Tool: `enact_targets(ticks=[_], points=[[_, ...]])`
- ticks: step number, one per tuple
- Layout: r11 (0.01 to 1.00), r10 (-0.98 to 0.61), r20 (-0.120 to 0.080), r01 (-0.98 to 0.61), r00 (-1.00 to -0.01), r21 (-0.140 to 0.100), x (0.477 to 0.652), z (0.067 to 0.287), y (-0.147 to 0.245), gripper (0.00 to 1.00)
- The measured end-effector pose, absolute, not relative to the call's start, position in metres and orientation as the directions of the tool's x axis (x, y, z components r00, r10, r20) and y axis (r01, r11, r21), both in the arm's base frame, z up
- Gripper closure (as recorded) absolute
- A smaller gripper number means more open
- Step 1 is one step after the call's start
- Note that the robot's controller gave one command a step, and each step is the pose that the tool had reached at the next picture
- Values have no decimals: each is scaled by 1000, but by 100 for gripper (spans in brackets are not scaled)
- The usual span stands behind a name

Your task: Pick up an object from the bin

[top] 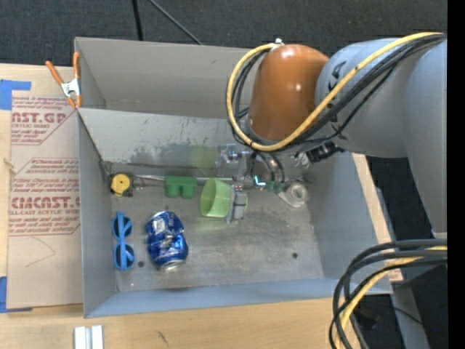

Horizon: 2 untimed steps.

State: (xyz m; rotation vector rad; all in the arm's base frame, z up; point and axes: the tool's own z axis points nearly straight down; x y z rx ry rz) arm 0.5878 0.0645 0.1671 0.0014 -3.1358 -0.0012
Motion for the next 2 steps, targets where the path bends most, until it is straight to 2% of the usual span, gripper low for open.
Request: enact_targets(ticks=[1,2], points=[[976,218,0,218,-976,0,551,180,53,0],[991,137,9,137,-991,1,513,89,150,0]])
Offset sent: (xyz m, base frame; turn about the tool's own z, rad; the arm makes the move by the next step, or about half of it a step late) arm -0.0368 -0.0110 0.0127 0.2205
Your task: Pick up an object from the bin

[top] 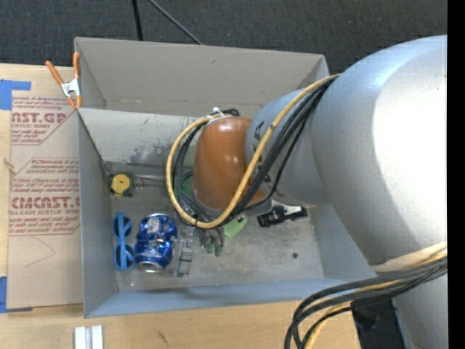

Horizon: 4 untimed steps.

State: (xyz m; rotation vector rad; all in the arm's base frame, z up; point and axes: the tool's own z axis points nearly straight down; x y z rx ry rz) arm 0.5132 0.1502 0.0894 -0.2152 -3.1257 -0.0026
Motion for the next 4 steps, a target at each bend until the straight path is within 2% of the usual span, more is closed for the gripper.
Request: enact_targets(ticks=[1,2,3,4], points=[[980,-197,1,-197,-980,1,503,69,217,0],[981,-193,0,-193,-981,1,503,69,216,100],[979,-203,-9,-203,-979,2,502,197,218,100],[985,-173,-12,-173,-985,3,526,311,218,100]])
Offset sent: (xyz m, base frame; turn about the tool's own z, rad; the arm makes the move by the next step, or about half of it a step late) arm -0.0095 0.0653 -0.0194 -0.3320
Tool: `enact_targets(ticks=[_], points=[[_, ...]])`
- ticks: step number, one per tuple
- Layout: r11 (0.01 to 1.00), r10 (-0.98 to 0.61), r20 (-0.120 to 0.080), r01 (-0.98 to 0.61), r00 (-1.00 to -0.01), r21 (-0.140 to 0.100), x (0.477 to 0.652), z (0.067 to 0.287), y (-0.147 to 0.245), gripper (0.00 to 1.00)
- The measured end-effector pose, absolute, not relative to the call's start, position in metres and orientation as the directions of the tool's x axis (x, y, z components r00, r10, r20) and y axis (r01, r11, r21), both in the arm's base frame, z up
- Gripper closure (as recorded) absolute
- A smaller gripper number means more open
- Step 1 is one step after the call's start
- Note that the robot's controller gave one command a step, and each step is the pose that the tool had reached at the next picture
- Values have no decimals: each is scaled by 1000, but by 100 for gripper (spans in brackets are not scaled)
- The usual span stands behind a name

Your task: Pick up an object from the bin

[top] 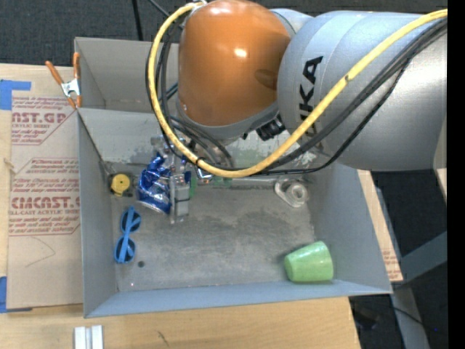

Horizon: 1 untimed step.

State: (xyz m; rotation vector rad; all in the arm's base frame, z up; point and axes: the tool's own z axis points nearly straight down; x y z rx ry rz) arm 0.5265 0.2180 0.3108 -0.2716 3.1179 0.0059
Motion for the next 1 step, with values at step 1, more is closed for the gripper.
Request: enact_targets(ticks=[1], points=[[735,-678,-3,-678,-735,-1,542,288,203,100]])
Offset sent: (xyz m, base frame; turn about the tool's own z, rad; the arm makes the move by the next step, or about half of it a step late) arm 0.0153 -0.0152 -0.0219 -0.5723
